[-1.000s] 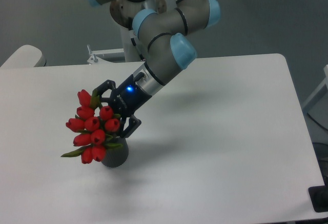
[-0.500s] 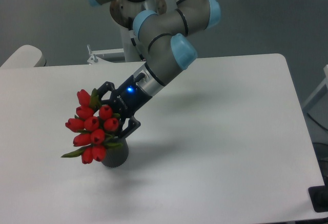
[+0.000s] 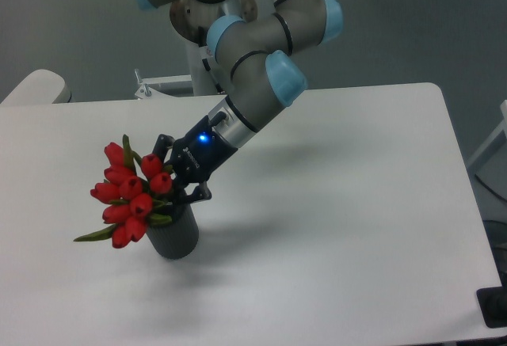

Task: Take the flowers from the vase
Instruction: 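Lift the gripped tulips upward, drawing the stems out of the vase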

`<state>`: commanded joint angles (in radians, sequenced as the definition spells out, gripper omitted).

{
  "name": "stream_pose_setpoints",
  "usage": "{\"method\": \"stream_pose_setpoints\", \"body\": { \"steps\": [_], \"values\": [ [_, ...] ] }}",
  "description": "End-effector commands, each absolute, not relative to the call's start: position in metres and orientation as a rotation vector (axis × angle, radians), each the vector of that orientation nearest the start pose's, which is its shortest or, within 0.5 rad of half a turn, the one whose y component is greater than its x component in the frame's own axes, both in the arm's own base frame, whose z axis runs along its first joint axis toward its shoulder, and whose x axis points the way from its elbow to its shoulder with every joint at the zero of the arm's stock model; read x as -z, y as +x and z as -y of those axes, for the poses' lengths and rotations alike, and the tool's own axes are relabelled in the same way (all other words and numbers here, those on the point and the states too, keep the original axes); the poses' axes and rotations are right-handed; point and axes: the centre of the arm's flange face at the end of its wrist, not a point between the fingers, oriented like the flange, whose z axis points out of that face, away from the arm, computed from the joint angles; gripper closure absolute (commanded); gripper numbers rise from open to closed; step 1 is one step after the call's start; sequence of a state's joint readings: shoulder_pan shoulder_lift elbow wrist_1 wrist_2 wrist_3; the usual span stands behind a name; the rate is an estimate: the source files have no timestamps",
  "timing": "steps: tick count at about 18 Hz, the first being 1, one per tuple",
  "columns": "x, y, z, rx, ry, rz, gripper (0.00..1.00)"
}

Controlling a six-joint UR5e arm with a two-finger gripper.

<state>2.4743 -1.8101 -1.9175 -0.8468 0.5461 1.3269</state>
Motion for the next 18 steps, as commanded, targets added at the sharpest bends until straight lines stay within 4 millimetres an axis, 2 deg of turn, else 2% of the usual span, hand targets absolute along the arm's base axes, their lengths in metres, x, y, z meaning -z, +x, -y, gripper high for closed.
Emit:
{"method": "stream_pose_setpoints", "body": {
  "steps": [7, 10, 18],
  "values": [
    [-0.337, -0.298, -0.495, 0.414, -2.022, -0.449, 0.67],
    [-0.354, -0.303, -0.49, 0.428, -2.002, -0.388, 0.67],
    [-0.382, -0.297, -0.485, 0.461, -1.955, -0.331, 0.67]
  ]
}}
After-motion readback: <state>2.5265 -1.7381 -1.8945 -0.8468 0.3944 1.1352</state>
